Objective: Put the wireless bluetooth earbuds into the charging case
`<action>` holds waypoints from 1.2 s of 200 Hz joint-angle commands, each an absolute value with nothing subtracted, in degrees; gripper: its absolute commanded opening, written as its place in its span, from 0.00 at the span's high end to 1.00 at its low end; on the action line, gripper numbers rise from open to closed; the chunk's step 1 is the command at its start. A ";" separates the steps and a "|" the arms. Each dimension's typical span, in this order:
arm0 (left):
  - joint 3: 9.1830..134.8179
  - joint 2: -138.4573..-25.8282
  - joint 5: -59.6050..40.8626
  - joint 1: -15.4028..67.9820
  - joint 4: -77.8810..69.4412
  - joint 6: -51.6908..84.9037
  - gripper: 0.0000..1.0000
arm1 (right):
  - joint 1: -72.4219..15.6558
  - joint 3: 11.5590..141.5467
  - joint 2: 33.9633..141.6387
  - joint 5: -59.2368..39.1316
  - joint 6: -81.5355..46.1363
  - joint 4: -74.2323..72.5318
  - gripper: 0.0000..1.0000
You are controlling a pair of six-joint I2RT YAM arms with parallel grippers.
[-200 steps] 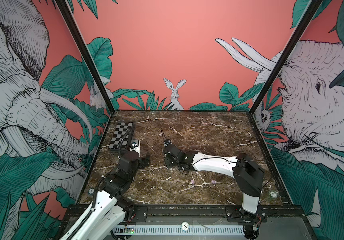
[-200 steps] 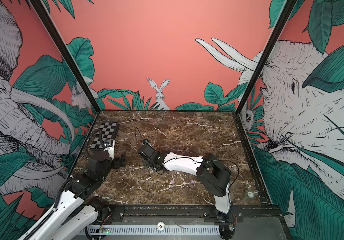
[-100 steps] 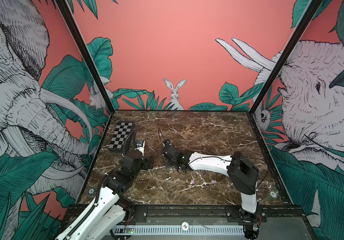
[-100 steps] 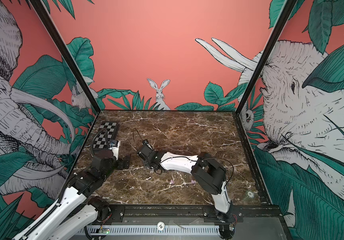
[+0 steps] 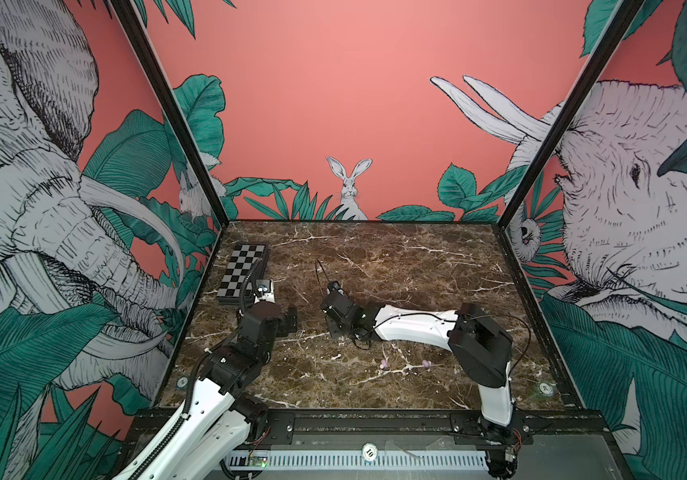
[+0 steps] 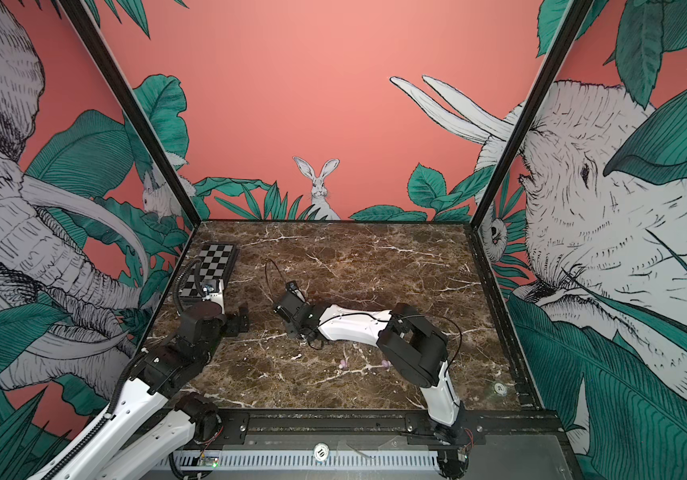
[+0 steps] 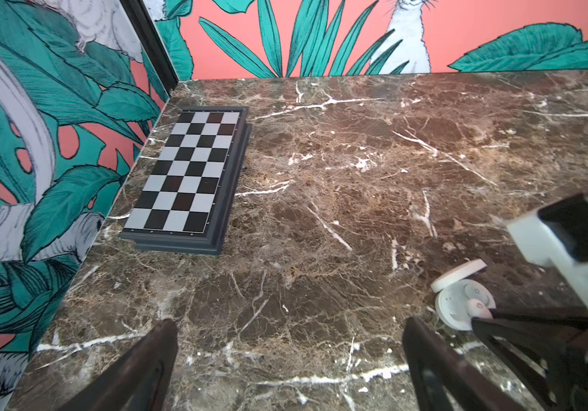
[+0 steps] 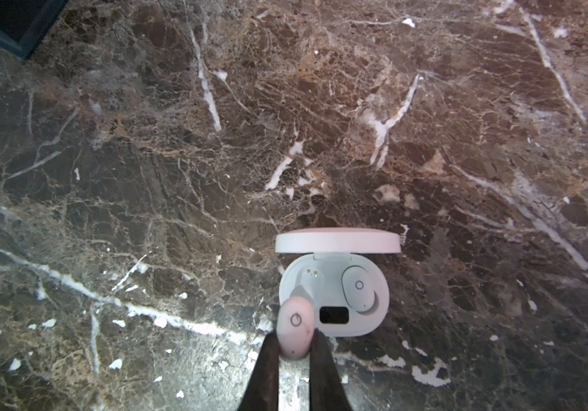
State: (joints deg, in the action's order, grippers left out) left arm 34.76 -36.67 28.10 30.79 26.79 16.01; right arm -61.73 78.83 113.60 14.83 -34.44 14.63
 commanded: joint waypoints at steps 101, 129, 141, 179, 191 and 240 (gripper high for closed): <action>35.16 -36.27 32.95 31.02 26.45 16.48 0.01 | -60.92 81.03 116.02 16.33 -35.24 15.60 1.00; 35.12 -36.30 32.45 31.01 26.19 16.35 0.01 | -60.69 81.12 116.03 16.47 -35.14 15.57 1.00; 35.12 -36.23 32.23 31.03 26.02 16.23 0.01 | -60.59 81.21 116.10 16.26 -35.16 15.54 1.00; 34.98 -36.68 30.41 31.02 25.80 15.67 0.01 | -60.52 81.60 116.84 16.26 -35.39 15.44 1.00; 35.13 -36.90 30.26 31.03 25.76 15.73 0.01 | -60.47 81.85 117.06 16.44 -35.34 15.60 1.00; 34.67 -37.83 21.34 31.03 24.82 13.25 0.01 | -60.47 82.48 117.54 16.45 -35.68 15.53 1.00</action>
